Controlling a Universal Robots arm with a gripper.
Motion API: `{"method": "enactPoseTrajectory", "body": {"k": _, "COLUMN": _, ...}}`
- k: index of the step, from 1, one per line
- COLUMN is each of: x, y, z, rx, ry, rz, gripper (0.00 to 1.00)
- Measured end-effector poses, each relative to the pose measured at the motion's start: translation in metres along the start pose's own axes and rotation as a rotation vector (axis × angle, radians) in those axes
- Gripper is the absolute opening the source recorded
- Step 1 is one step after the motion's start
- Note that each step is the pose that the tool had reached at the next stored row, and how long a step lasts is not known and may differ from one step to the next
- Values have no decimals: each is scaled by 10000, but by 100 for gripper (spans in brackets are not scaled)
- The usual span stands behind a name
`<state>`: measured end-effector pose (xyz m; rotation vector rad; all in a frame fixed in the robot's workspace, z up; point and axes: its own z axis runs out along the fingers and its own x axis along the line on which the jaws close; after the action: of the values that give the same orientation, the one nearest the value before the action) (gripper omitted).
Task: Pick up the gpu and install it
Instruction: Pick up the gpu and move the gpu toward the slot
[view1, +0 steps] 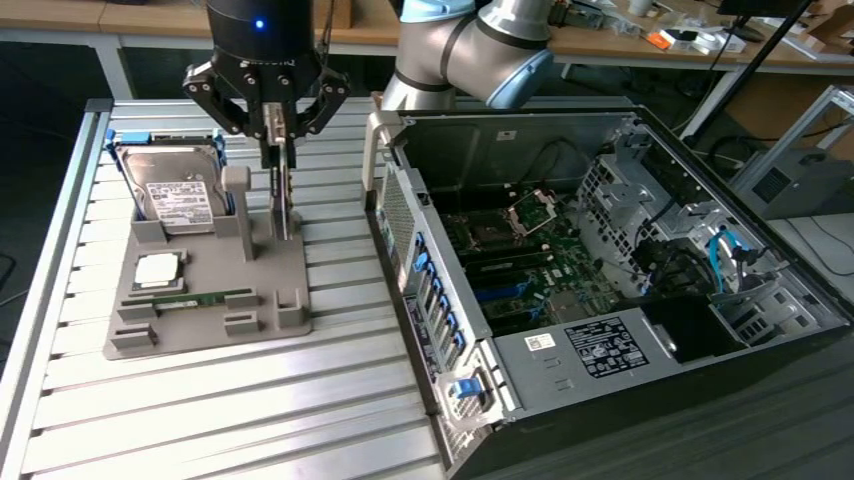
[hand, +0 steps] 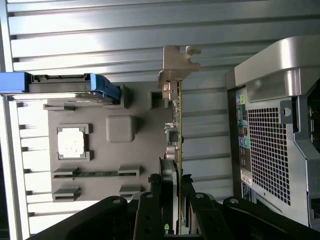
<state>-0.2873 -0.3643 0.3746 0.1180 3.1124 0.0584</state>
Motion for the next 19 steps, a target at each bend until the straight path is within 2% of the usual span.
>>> {"method": "enactPoseTrajectory", "body": {"k": 19, "x": -3, "y": 4, "z": -104, "rx": -1, "ry": -1, "rz": 0, "gripper": 27}}
